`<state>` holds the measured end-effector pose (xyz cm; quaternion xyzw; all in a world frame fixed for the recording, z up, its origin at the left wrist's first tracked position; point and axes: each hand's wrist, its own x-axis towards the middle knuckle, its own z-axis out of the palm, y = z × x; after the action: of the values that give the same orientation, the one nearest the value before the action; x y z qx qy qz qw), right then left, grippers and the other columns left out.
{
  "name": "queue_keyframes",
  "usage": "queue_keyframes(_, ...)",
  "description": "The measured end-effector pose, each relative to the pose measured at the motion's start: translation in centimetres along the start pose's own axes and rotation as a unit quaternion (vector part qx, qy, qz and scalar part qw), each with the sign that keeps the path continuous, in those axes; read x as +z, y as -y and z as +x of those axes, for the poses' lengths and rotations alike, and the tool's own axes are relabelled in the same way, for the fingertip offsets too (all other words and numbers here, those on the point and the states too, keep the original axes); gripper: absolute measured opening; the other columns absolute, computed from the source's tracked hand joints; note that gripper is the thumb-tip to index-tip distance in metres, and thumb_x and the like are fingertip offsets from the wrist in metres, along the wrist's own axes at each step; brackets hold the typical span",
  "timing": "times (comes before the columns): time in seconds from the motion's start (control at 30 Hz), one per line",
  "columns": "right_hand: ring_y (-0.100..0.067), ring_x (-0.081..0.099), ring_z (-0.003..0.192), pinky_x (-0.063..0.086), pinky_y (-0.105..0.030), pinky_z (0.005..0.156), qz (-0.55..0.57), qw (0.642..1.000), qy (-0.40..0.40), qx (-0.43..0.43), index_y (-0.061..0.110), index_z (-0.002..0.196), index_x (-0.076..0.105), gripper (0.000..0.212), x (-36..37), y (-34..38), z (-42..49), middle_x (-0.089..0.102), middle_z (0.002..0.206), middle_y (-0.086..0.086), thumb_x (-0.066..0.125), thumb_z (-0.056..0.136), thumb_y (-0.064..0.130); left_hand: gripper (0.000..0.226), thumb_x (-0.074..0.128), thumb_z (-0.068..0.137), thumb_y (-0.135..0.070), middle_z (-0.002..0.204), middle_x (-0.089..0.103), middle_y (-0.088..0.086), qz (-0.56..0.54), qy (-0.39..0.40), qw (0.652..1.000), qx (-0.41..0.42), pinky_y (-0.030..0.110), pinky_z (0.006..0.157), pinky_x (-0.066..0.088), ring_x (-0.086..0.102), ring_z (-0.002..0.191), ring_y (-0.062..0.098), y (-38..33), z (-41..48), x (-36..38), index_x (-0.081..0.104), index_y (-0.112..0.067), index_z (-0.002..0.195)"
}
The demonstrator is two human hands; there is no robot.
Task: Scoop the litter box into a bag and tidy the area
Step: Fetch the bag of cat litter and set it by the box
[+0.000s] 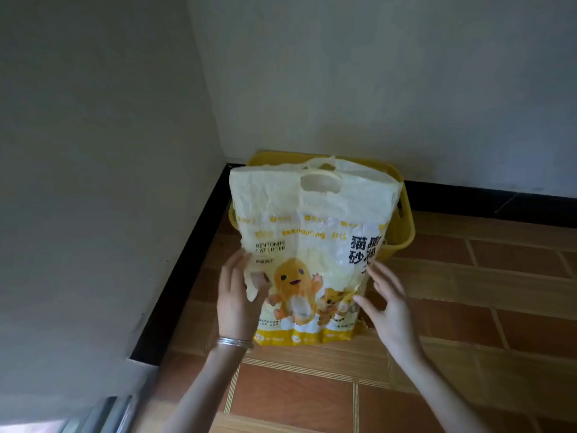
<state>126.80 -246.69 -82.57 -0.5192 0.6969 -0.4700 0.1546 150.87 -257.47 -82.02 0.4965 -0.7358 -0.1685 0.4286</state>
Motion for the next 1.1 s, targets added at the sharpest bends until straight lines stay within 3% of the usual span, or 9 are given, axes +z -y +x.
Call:
queue_keyframes(0.1,-0.003,0.026,0.134,0.027,-0.024,0.112,-0.028,0.995,0.08,0.049,0.011,0.138,0.038,0.08,2.4,-3.1,-2.5,0.029,0.144,0.007,0.076,0.07,0.025,0.077,0.085,0.062,-0.015,0.135,0.046,0.003,0.011,0.056,0.998,-0.007,0.022,0.097,0.041,0.043,0.124,0.015,2.3,-4.2,2.1,0.048,-0.008,0.13)
queue_keyframes(0.23,0.0,0.016,0.137,0.017,-0.005,0.105,-0.057,0.988,0.137,0.049,0.018,0.142,0.025,0.095,4.6,-5.6,-3.7,0.014,0.151,0.011,0.079,0.066,0.029,0.086,0.087,0.058,-0.021,0.14,0.044,0.0,0.025,0.146,0.988,-0.047,0.042,0.089,0.052,0.046,0.124,0.019,5.0,-7.4,4.4,0.047,-0.008,0.133)
queue_keyframes(0.43,-0.008,0.015,0.141,0.043,-0.033,0.101,-0.106,0.989,0.099,0.018,0.028,0.147,0.017,0.112,6.4,-8.2,-5.1,0.008,0.155,0.008,0.086,0.058,0.025,0.111,0.088,0.053,-0.031,0.15,0.028,-0.004,0.084,0.207,0.973,-0.052,0.051,0.095,0.045,0.033,0.134,0.02,7.2,-9.3,6.4,0.023,-0.029,0.142)
queue_keyframes(0.57,-0.009,0.015,0.14,0.04,-0.045,0.104,-0.058,0.991,0.097,0.071,0.042,0.144,0.01,0.122,6.7,-10.4,-6.3,0.01,0.151,0.008,0.088,0.054,0.018,0.117,0.088,0.046,-0.041,0.15,0.027,0.005,0.101,0.207,0.972,-0.056,0.046,0.093,0.044,0.036,0.13,0.028,7.8,-9.5,7.1,0.024,-0.029,0.143)
queue_keyframes(0.73,-0.001,0.015,0.14,0.037,-0.048,0.106,-0.038,0.99,0.121,0.066,0.045,0.143,0.001,0.126,7.7,-12.0,-6.4,0.005,0.149,0.033,0.087,0.056,0.016,0.109,0.081,0.047,-0.019,0.148,0.021,0.01,0.144,0.188,0.97,-0.056,0.052,0.091,0.046,0.038,0.121,0.036,8.3,-11.1,7.2,0.03,-0.029,0.142)
queue_keyframes(0.83,0.002,0.017,0.137,0.032,-0.043,0.108,-0.081,0.99,0.114,0.027,0.042,0.144,-0.001,0.129,8.2,-12.4,-5.6,0.013,0.149,0.024,0.088,0.053,0.022,0.111,0.082,0.042,-0.015,0.142,0.028,0.016,0.168,0.153,0.969,-0.094,0.05,0.085,0.047,0.038,0.112,0.034,8.3,-11.1,7.1,0.034,-0.034,0.14)
queue_keyframes(0.93,-0.008,0.033,0.128,0.033,-0.035,0.102,-0.131,0.988,0.086,0.006,0.026,0.146,0.01,0.123,8.9,-12.2,-4.6,0.033,0.139,0.007,0.088,0.051,0.029,0.123,0.082,0.041,-0.01,0.133,0.037,0.018,0.142,0.174,0.965,-0.135,0.049,0.082,0.049,0.041,0.107,0.036,8.8,-10.5,7.5,0.02,-0.04,0.143)
queue_keyframes(1.0,-0.014,0.041,0.12,0.033,-0.026,0.1,-0.148,0.986,0.081,-0.012,0.018,0.144,0.019,0.11,9.2,-12.0,-3.9,0.044,0.132,0.002,0.084,0.056,0.033,0.117,0.081,0.05,-0.027,0.116,0.05,0.014,0.117,0.21,0.963,-0.121,0.046,0.073,0.051,0.052,0.095,0.038,9.1,-9.9,7.7,0.013,-0.04,0.144)
queue_keyframes(1.1,-0.012,0.045,0.115,0.033,-0.016,0.098,-0.137,0.987,0.068,-0.039,0.015,0.14,0.03,0.098,8.7,-11.8,-3.2,0.046,0.125,0.007,0.084,0.059,0.026,0.094,0.063,0.055,-0.05,0.107,0.057,0.005,0.109,0.204,0.966,-0.118,0.042,0.066,0.051,0.059,0.085,0.035,9.2,-8.5,7.8,0.027,-0.031,0.14)
